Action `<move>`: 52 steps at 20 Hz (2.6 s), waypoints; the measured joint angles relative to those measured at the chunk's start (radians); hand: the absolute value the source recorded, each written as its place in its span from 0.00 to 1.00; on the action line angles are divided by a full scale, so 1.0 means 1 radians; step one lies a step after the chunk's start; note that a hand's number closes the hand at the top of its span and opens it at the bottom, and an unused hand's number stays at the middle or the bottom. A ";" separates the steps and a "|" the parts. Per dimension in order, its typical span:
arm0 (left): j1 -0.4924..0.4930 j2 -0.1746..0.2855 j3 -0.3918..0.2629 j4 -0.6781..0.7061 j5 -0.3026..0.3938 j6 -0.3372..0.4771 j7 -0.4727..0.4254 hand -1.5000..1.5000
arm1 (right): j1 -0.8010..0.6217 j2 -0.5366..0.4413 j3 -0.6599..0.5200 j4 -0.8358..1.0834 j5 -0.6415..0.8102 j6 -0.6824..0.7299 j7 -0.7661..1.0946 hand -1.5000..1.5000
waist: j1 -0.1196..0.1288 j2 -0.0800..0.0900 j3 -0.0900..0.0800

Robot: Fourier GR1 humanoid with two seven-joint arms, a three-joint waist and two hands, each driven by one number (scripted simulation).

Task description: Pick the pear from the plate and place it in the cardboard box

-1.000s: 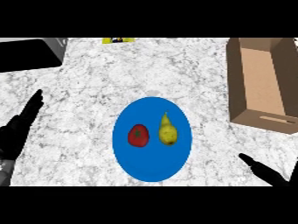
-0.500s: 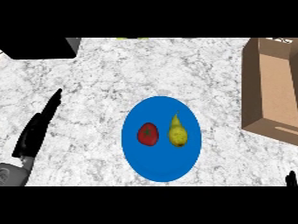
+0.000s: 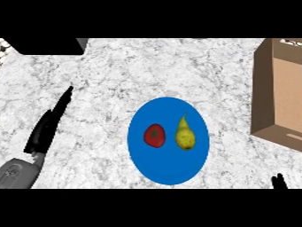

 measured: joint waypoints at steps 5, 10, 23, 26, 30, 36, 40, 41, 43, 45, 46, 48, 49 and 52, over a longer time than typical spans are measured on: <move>0.002 0.000 0.008 -0.005 -0.005 -0.013 0.002 0.50 | -0.088 0.071 0.084 -0.064 0.222 0.176 0.295 0.00 | 0.011 -0.002 0.001; -0.007 -0.009 0.028 0.020 -0.007 -0.037 -0.011 0.50 | -0.295 0.098 0.171 -0.043 0.324 0.342 0.587 0.00 | 0.008 -0.004 0.003; 0.040 -0.059 0.092 -0.038 -0.087 -0.072 0.030 0.50 | -0.702 0.107 0.139 0.270 0.184 0.366 0.825 0.00 | -0.004 -0.011 0.006; 0.026 -0.071 0.120 -0.008 -0.101 -0.096 0.020 0.50 | -0.746 0.108 0.123 0.335 0.204 0.319 0.805 0.00 | -0.006 -0.011 0.006; 0.036 -0.101 0.148 -0.007 -0.131 -0.115 0.021 0.50 | -0.777 0.108 0.113 0.366 0.224 0.307 0.797 0.00 | -0.007 -0.012 0.006; 0.046 -0.122 0.191 -0.025 -0.169 -0.147 0.030 0.50 | -0.820 0.103 0.107 0.439 0.170 0.306 0.800 0.00 | -0.007 -0.012 0.006; 0.043 -0.153 0.206 -0.001 -0.203 -0.158 0.007 0.50 | -0.893 0.106 0.086 0.551 0.133 0.277 0.795 0.00 | -0.006 -0.011 0.006; 0.043 -0.158 0.211 -0.015 -0.209 -0.165 0.021 0.50 | -0.892 0.107 0.080 0.564 0.130 0.271 0.788 0.00 | -0.006 -0.011 0.006; 0.050 -0.165 0.222 -0.049 -0.220 -0.173 0.052 0.50 | -0.905 0.107 0.088 0.593 0.131 0.255 0.795 0.00 | -0.006 -0.012 0.006; 0.050 -0.184 0.228 -0.038 -0.239 -0.172 0.043 0.50 | -0.938 0.107 0.092 0.628 0.117 0.245 0.808 0.00 | -0.005 -0.012 0.006; 0.047 -0.188 0.238 -0.041 -0.244 -0.181 0.051 0.50 | -0.939 0.107 0.090 0.630 0.117 0.244 0.808 0.00 | -0.006 -0.012 0.006; 0.040 -0.197 0.248 -0.034 -0.254 -0.194 0.050 0.50 | -0.951 0.108 0.071 0.662 0.105 0.229 0.789 0.00 | -0.006 -0.011 0.006; 0.041 -0.197 0.260 -0.027 -0.258 -0.203 0.039 0.50 | -0.949 0.108 0.059 0.658 0.100 0.235 0.779 0.00 | -0.007 -0.012 0.006; 0.048 -0.205 0.277 -0.029 -0.272 -0.223 0.033 0.50 | -0.977 0.108 0.042 0.701 0.066 0.224 0.749 0.00 | -0.006 -0.012 0.006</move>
